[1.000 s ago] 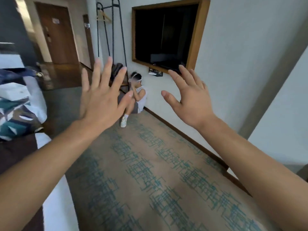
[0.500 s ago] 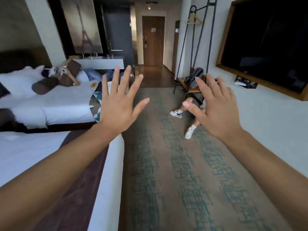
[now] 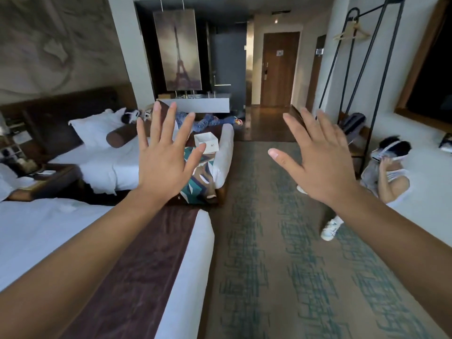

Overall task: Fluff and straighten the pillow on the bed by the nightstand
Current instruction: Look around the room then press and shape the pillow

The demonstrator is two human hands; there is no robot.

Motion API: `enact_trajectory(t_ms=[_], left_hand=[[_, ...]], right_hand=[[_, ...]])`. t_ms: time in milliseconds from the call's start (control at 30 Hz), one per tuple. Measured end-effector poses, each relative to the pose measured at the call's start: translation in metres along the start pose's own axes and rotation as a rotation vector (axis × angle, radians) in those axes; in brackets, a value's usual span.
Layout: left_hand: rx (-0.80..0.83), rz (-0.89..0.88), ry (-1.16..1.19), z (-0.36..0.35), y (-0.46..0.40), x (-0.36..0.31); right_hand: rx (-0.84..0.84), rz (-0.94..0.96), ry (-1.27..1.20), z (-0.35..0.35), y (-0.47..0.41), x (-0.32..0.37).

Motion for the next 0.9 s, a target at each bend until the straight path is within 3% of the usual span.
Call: enact_trajectory(t_ms=[233, 533, 900], left_hand=[[-0.002, -0.019, 0.010, -0.098, -0.111, 0.049], [-0.006, -0.075, 0.040, -0.226, -0.225, 0.065], [-0.002, 0.042, -0.033, -0.354, -0.332, 0.098]], right_hand=[[-0.006, 0.054, 0.082, -0.073, -0.127, -0.013], [-0.020, 0.015, 0.069, -0.154, -0.270, -0.046], [-0.065, 0.099, -0.044, -0.287, -0.436, -0.095]])
Point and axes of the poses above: each hand's wrist, its own y-axis away from the middle knuckle, its own z-axis out of the back of the hand, x = y × z, the point moved 8 cm from there along -y, towards the middle knuckle, and after that the axes turned 10 degrees about y, right-handed, at the moved point
